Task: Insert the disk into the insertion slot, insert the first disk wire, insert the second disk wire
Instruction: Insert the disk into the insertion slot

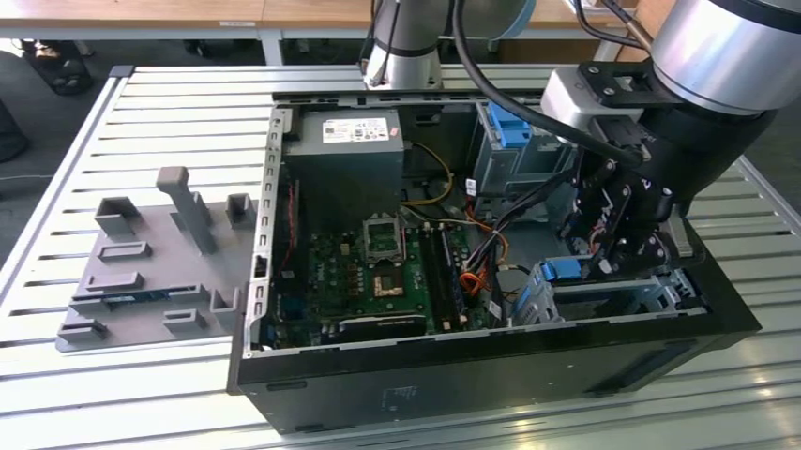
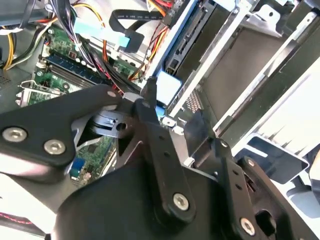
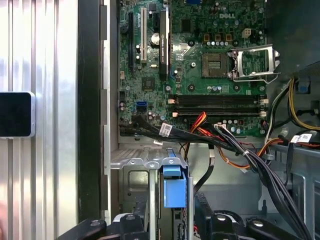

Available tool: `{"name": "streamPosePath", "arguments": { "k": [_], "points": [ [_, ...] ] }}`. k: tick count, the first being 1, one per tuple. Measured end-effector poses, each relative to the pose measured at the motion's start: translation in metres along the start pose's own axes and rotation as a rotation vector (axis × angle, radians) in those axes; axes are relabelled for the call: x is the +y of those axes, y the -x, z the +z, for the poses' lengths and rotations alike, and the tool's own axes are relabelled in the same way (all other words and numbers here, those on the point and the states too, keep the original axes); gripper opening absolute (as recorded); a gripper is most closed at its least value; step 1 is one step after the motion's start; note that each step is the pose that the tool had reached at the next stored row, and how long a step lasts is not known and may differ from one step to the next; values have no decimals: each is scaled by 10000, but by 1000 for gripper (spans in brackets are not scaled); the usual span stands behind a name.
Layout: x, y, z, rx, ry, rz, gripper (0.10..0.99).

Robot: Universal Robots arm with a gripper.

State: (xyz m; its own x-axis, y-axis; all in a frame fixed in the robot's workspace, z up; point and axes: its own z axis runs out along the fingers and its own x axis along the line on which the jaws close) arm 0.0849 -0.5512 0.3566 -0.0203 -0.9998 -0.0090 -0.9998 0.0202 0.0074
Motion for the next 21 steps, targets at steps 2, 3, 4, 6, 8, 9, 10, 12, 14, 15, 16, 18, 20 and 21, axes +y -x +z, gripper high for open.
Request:
{"name": "streamPosePath", "arguments": {
  "k": [2,3,4,6,8,9,10,12,14,15,16,18,20,21],
  "points": [
    [0,0,0,0,0,0,498],
    [0,0,0,0,0,0,486],
    [0,0,1,0,0,0,486],
    [0,0,1,0,0,0,365],
    [0,0,2,0,0,0,306],
    [0,0,2,0,0,0,247],
    [0,0,2,0,0,0,188],
    [0,0,2,0,0,0,129],
    [0,0,2,-1,0,0,106],
    [0,0,2,0,0,0,106],
    [0,0,3,0,0,0,106],
    [0,0,4,0,0,1,106],
    [-2,0,4,-1,0,0,106],
    [-4,0,4,-1,0,0,106]
  ]
}}
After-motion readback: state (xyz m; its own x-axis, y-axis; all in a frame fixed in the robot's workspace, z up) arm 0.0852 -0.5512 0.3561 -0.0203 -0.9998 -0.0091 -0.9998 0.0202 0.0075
